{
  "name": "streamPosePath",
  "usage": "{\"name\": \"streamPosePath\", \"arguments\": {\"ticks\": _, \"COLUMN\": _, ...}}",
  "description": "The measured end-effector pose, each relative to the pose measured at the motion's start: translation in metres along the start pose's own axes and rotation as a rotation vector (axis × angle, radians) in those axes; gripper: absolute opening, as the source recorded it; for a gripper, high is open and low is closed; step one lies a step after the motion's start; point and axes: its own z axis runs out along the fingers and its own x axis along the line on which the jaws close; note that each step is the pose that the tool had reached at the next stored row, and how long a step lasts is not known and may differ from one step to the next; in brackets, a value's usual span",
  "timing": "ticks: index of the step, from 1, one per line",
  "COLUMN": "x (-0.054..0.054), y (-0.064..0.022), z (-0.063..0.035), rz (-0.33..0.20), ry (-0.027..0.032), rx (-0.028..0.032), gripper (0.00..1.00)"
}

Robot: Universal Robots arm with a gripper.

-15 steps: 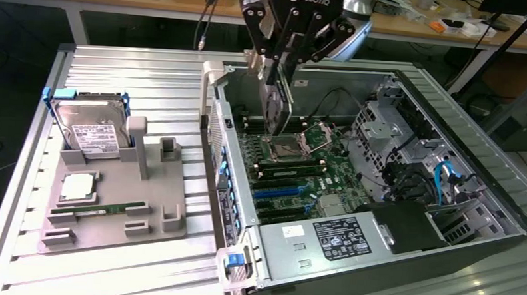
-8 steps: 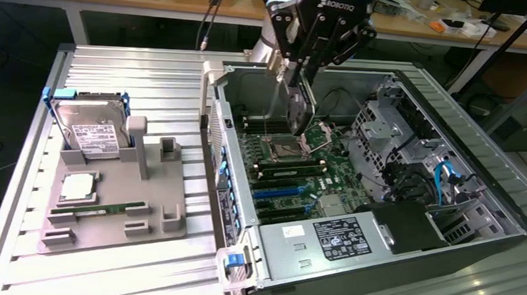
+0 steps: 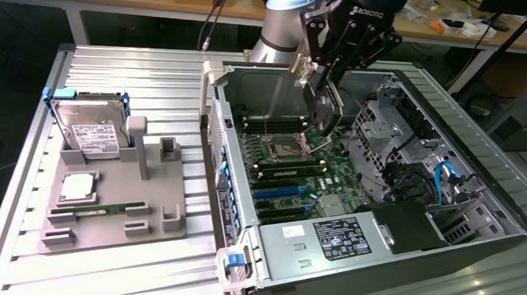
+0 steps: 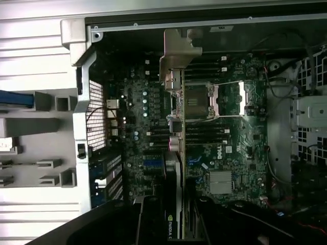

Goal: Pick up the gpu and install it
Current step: 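Pick up the gpu and move the gpu toward the slot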

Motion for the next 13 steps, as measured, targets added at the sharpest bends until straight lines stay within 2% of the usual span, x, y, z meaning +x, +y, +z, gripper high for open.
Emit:
{"name": "streamPosePath", "arguments": {"ticks": 5, "x": -0.026, "y": 0.002, "z": 0.002, "rz": -0.004, "ry": 0.0, "rx": 0.0016, "gripper": 0.27}}
{"name": "streamPosePath", "arguments": {"ticks": 13, "x": -0.038, "y": 0.0025, "z": 0.0069, "rz": -0.073, "ry": 0.0017, "rx": 0.0057, "gripper": 0.27}}
